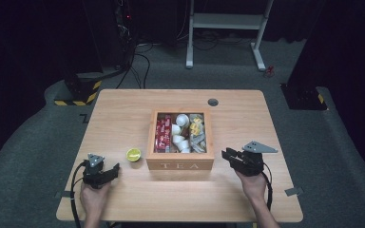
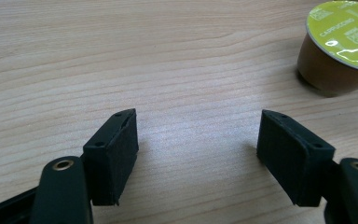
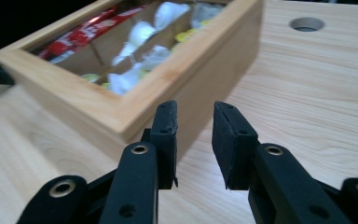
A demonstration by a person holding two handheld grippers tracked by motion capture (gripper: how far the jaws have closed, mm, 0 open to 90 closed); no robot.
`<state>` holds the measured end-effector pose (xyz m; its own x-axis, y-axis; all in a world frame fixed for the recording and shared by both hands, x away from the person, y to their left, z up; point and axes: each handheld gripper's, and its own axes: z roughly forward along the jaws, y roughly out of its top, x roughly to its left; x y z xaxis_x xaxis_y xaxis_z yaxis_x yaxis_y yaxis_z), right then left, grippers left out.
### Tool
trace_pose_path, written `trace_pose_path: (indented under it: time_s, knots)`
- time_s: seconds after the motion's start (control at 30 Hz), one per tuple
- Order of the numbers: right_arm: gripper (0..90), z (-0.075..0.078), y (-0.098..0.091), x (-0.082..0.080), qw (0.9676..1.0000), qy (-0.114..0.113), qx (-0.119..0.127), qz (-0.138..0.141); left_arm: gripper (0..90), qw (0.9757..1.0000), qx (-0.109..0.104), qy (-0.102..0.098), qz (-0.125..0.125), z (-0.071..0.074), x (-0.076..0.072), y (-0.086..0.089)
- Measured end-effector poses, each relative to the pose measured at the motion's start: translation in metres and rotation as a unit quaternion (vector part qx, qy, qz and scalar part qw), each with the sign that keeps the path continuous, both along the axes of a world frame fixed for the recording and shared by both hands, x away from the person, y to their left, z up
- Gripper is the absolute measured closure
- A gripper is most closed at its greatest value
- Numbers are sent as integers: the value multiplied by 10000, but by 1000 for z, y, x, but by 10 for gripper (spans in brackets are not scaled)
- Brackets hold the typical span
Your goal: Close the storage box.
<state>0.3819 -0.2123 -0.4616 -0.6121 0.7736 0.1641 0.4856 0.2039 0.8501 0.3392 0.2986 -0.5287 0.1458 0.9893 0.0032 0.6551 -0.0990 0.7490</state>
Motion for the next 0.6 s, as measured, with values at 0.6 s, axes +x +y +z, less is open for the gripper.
trace_pose_path:
  time_s: [0.6]
  knots:
    - [598, -30, -24, 18, 9939, 227, -674, -839, 291, 10000, 0, 2, 4, 0, 0, 0]
